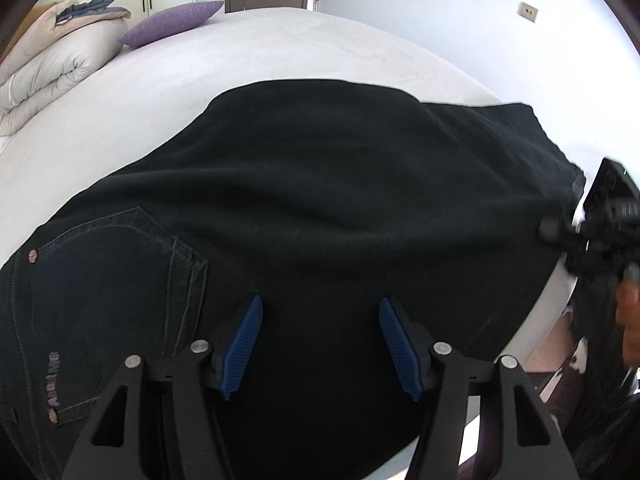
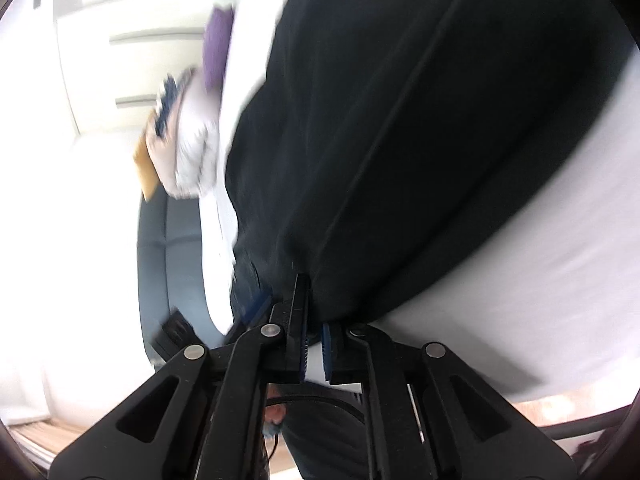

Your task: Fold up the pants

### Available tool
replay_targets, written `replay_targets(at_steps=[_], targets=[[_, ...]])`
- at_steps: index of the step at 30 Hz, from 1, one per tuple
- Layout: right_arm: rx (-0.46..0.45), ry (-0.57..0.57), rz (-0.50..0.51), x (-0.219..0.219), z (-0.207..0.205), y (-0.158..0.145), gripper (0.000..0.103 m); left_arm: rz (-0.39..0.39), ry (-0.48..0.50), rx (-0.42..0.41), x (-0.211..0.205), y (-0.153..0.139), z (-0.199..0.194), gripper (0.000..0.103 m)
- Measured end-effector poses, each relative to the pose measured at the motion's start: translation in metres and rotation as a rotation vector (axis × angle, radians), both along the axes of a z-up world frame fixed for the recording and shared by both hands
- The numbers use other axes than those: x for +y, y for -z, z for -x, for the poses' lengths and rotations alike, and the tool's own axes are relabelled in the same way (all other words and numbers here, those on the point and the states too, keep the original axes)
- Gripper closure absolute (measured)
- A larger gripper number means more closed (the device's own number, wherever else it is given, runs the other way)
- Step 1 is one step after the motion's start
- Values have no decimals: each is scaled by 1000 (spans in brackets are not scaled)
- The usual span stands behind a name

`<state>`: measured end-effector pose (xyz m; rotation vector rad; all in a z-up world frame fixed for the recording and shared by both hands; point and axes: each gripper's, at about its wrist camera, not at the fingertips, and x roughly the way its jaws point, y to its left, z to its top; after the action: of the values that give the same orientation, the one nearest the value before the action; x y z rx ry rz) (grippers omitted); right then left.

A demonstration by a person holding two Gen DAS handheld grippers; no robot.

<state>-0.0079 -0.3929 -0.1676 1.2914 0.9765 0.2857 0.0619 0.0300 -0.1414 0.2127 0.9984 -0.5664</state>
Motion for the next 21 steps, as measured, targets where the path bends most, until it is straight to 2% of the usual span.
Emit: replay_targets(at_steps=[5, 7, 12, 21], targets=[[8, 173, -51, -48, 21, 3, 98, -25, 23, 3, -5, -2, 6, 39], [15, 216, -62, -61, 29, 6, 102, -27, 24, 2, -8, 1, 4, 39], [38, 204, -9, -59, 32, 5, 102, -35, 32, 4, -2, -1, 7, 38], [8, 207, -55, -73, 38, 9, 102, -38, 35, 2, -2, 0, 10, 38]])
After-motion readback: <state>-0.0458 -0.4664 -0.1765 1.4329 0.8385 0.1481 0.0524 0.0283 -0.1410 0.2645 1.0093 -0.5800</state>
